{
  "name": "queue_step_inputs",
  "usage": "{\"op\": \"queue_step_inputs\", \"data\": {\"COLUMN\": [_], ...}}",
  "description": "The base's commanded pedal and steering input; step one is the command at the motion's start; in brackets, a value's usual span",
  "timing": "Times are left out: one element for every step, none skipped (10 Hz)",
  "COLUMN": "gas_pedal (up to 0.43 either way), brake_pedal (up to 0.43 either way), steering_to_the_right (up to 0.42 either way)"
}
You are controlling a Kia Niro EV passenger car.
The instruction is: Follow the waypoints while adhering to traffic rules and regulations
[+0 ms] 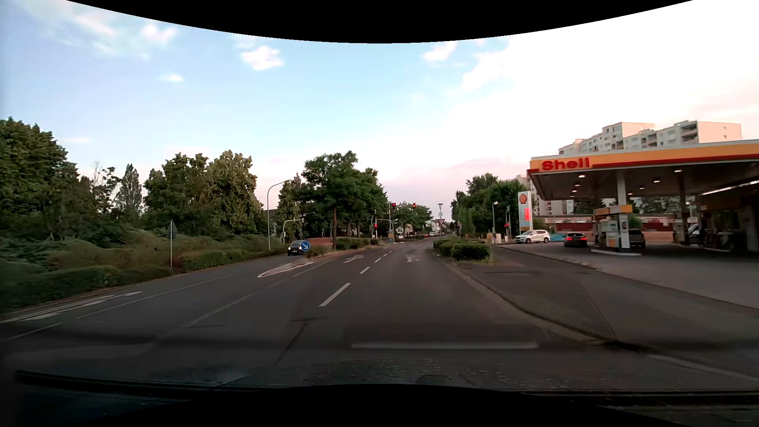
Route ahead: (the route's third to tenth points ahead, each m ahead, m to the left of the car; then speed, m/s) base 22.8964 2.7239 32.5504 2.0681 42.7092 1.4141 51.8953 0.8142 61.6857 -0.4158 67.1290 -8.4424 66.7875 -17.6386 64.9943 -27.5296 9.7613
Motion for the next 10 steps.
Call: {"op": "queue_step_inputs", "data": {"gas_pedal": [0.0, 0.0, 0.0, 0.0, 0.0, 0.0, 0.0, 0.0, 0.0, 0.0], "brake_pedal": [0.006, 0.012, 0.012, 0.024, 0.037, 0.055, 0.061, 0.073, 0.079, 0.085], "steering_to_the_right": [0.001, 0.001, 0.001, 0.001, 0.001, 0.001, 0.001, 0.001, 0.001, 0.001]}}
